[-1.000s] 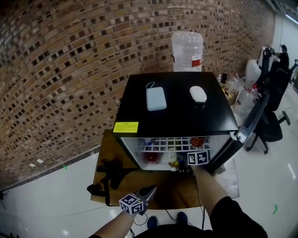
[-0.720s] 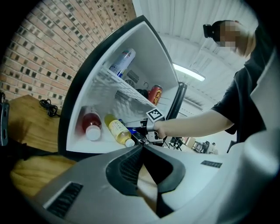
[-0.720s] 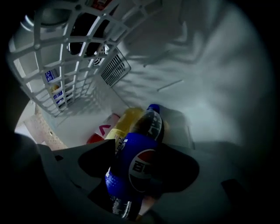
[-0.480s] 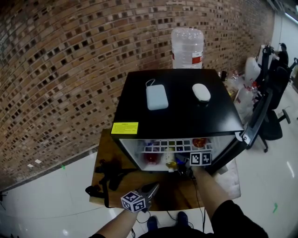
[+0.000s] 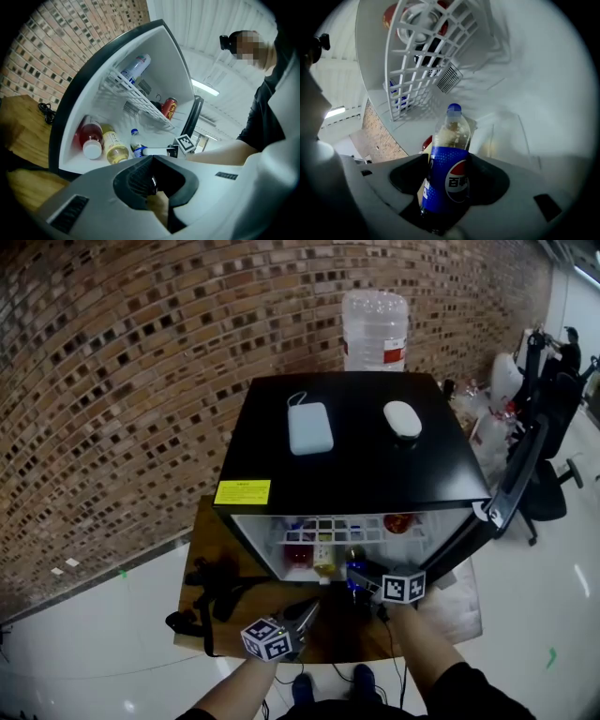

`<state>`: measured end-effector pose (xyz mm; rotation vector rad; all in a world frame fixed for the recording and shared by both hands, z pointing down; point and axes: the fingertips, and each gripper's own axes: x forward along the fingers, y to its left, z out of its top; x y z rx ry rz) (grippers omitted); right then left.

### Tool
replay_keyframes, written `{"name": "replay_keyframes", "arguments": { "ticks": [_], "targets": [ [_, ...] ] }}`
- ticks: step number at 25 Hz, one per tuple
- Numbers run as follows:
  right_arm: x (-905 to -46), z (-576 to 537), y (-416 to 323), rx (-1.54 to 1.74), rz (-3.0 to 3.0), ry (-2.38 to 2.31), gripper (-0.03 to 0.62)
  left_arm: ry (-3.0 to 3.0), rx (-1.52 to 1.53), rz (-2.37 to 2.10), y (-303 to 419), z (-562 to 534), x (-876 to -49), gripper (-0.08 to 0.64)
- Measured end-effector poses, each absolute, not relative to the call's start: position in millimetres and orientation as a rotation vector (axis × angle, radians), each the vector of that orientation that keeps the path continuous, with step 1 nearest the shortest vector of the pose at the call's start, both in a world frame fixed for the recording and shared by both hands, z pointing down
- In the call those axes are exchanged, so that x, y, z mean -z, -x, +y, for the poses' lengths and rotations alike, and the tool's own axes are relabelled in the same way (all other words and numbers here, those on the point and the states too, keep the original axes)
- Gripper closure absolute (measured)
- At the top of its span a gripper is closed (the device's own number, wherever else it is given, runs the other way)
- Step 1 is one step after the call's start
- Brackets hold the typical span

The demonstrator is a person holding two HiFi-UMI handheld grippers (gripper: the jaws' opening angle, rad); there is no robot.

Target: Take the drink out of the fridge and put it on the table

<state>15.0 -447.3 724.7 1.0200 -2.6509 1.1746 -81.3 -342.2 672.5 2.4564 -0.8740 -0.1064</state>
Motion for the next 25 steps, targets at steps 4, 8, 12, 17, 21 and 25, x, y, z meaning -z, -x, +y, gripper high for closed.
{"name": "replay_keyframes", "arguments": {
  "ticks": [4,8,12,17,21,25],
  "targets": [
    [-715.8,-432.0,-13.7,-1.124,-2.762,-0.959,0.318,-2.449,0.149,-0.856,72.7,-356.5,-668.0,0.548],
    [-699.7,-416.2,-6.7,-1.036,-2.873,-0.854,0.318,-2.444,0.158,-0.789,55.1,-369.3,-660.4,0.433],
    [-673.9,-387.9,9.7,-0.862,-2.959,-0.667,0.319,-2.458,0.158,-0.735,41.3,-375.4,-649.8,0.303],
    [-666.7,-350.5,17.4,-0.639,-2.965,-0.492,0.319,-2.476,0.209,-0.621,25.3,-366.7,-631.0,0.272],
    [-675.4,-322.4,15.4,-0.499,-2.922,-0.428,0.319,-2.543,0.127,-0.56,10.3,-344.9,-633.3,0.29],
    [-682.7,-305.2,7.9,-0.32,-2.859,-0.446,0.321,-2.698,-0.006,-0.547,-4.2,-319.0,-633.4,0.288]
  ]
}}
